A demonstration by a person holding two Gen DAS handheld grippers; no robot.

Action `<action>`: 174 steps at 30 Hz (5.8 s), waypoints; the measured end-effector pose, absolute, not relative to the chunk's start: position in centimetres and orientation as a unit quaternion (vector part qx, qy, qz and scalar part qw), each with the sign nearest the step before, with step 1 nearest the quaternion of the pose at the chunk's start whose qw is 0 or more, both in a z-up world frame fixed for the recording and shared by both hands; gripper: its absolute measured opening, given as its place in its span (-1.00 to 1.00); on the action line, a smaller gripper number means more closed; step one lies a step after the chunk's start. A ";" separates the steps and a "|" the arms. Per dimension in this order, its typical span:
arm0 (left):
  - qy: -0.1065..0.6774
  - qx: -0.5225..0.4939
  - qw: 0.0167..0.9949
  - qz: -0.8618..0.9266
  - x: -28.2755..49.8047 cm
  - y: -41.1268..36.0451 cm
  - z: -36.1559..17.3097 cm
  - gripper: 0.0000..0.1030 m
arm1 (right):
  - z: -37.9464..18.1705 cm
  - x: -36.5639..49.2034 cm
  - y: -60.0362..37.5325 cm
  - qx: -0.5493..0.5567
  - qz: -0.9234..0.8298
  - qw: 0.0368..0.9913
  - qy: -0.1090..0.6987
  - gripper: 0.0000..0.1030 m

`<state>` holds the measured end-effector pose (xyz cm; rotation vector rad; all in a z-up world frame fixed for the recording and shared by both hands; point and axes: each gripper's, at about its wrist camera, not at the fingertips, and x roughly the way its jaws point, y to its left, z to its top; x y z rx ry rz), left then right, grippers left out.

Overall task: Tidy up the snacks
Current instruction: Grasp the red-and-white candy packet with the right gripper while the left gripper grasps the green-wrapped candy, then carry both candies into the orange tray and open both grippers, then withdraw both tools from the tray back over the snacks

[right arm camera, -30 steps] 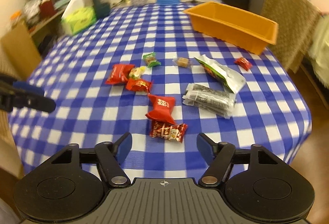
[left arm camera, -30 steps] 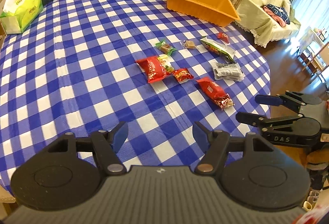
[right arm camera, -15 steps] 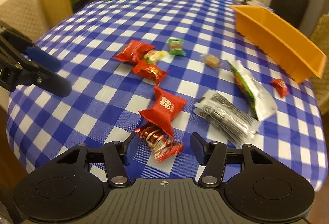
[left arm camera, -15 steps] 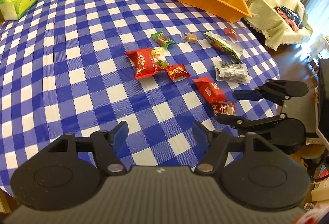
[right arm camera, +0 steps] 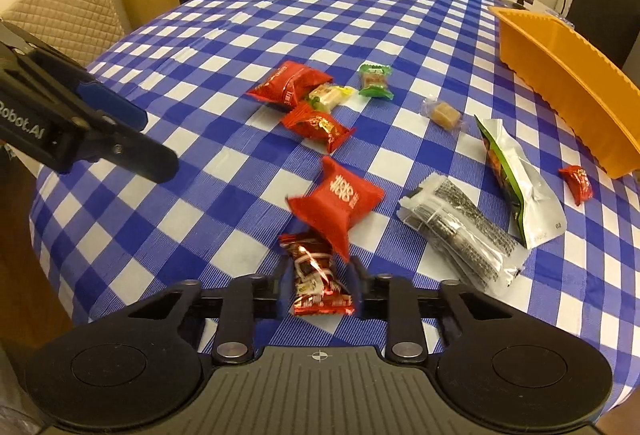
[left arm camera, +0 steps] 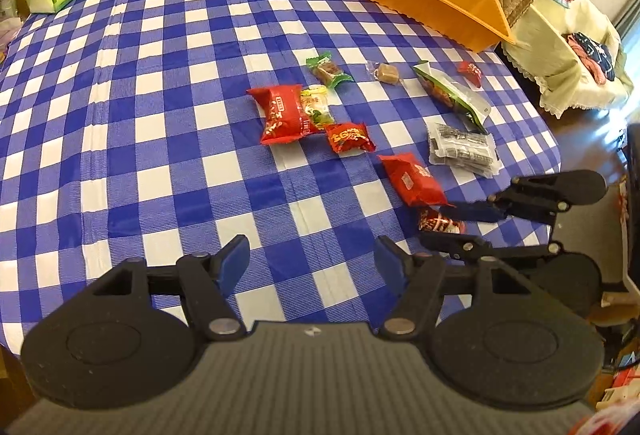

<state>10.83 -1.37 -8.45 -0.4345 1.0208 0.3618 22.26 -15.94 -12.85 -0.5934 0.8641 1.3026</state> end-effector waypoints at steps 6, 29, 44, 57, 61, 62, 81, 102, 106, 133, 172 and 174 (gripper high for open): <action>0.471 -0.199 0.842 0.173 11.9 -2.2 -8.2 0.24 | -12.6 22.5 -17.4 -0.247 0.574 0.669 0.402 -0.59; 0.415 -0.167 0.873 0.193 22.4 0.8 -9.2 -0.20 | -6.6 34.6 -27.1 -0.021 0.429 0.797 0.425 -0.59; 0.455 -0.172 0.856 0.174 27.5 4.3 -12.3 -0.51 | -6.8 36.3 -28.2 0.003 0.356 0.826 0.437 -0.59; 0.464 -0.126 0.866 0.137 28.2 4.1 -12.0 -0.66 | -7.1 37.6 -26.0 0.000 0.361 0.823 0.439 -0.59; 0.452 -0.112 0.877 0.119 29.0 4.3 -10.3 -0.66 | -6.9 38.5 -24.7 0.000 0.371 0.821 0.434 -0.59; 0.450 -0.105 0.880 0.115 29.4 4.3 -9.8 -0.66 | -6.8 38.8 -24.3 0.000 0.373 0.821 0.432 -0.59; 0.403 -0.072 0.912 0.029 44.5 4.8 -4.2 -0.66 | -4.9 49.4 -15.4 0.040 0.376 0.840 0.388 -0.59; 0.449 -0.055 0.892 -0.007 52.8 3.5 -9.1 -0.64 | -8.1 54.4 -14.1 0.072 0.314 0.849 0.419 -0.59; 0.452 -0.056 0.890 -0.008 53.0 3.8 -9.3 -0.64 | -8.2 54.5 -14.0 0.075 0.308 0.850 0.420 -0.59; 0.418 -0.100 0.902 0.028 45.4 8.3 -5.2 -0.26 | -4.7 52.9 -15.3 0.094 0.328 0.858 0.384 0.24; 0.429 -0.145 0.882 0.131 16.8 -2.3 -3.4 -0.06 | -2.4 31.1 -27.6 0.061 0.427 0.799 0.419 0.88; 0.433 -0.144 0.879 0.137 16.0 -2.6 -3.6 -0.06 | -2.8 30.3 -27.5 0.057 0.432 0.792 0.428 0.88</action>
